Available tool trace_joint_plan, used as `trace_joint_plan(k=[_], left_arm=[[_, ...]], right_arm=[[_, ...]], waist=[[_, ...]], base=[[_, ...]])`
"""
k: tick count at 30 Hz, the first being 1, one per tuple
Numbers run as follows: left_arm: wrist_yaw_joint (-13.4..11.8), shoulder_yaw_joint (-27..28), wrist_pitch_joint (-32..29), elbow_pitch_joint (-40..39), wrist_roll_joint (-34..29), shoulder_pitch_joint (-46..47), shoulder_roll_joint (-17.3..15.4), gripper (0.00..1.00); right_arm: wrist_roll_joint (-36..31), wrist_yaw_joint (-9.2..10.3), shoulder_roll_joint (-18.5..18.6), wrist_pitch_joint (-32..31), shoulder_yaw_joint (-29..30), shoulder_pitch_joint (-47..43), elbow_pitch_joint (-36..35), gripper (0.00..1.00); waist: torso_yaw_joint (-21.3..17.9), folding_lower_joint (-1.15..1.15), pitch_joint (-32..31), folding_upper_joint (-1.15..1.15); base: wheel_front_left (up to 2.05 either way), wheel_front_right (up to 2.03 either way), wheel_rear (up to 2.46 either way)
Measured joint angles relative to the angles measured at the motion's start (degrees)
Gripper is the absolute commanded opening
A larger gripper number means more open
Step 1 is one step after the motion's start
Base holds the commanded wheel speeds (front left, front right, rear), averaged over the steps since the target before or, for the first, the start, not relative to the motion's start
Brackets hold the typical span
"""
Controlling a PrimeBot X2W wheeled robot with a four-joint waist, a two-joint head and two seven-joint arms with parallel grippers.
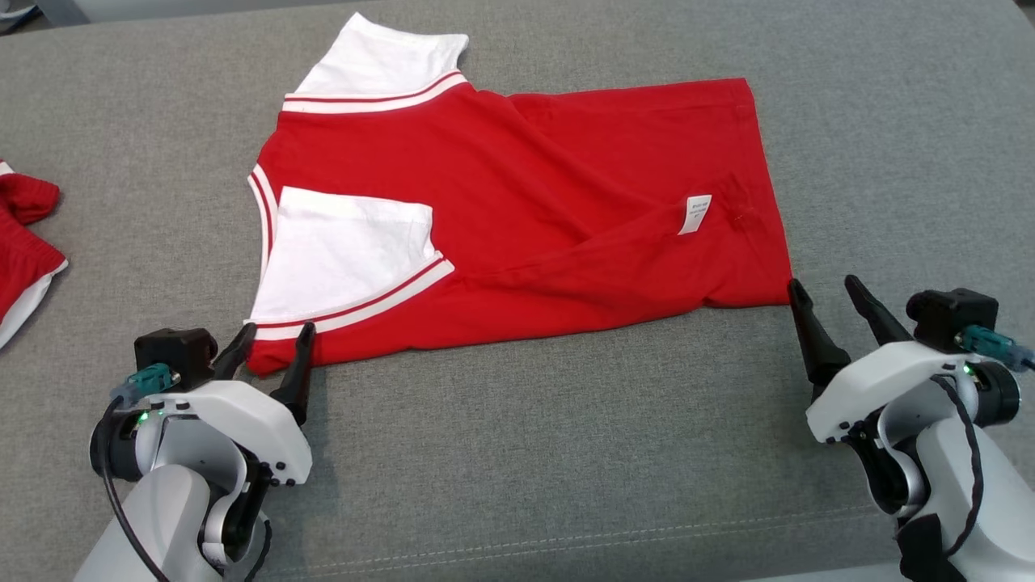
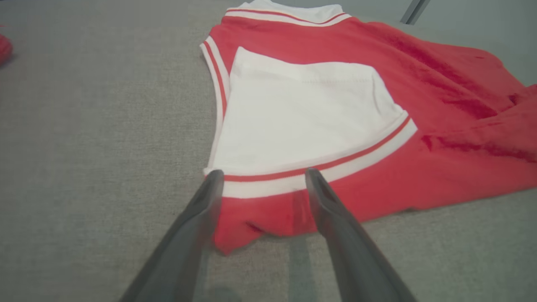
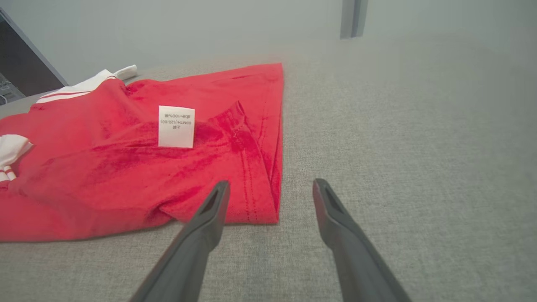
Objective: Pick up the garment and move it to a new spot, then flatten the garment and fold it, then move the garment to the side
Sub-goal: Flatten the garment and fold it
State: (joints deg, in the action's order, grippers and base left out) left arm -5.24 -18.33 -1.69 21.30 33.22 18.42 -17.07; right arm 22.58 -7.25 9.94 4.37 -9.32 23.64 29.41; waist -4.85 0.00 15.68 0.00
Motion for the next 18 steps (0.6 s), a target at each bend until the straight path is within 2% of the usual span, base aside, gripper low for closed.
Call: trace_joint_plan(k=[4,10,18], left_arm=[[1.7,-0.9,-1.5,3.2,1.3,2.6,0.5,1.00],[2.2,-1.0,-2.4,6.6,2.3,5.8,1.8,1.00],[1.0,-0.8,-3.4,8.2,2.7,6.8,3.1,1.00]], right_arm=[[2.3,0.00,0.9,-1.6,-3.1,4.4,5.3,1.00],[4.7,0.00,1.7,-2.4,-6.8,9.0,10.6,1.00],[6.7,0.00,2.7,-2.7,-9.6,11.3,15.5,1.00]], waist=[[0.6,0.00,1.4,0.00],[1.4,0.00,2.8,0.00],[2.2,0.00,2.8,0.00]], base=[[0.00,0.00,0.00],[0.00,0.00,0.00],[0.00,0.00,0.00]])
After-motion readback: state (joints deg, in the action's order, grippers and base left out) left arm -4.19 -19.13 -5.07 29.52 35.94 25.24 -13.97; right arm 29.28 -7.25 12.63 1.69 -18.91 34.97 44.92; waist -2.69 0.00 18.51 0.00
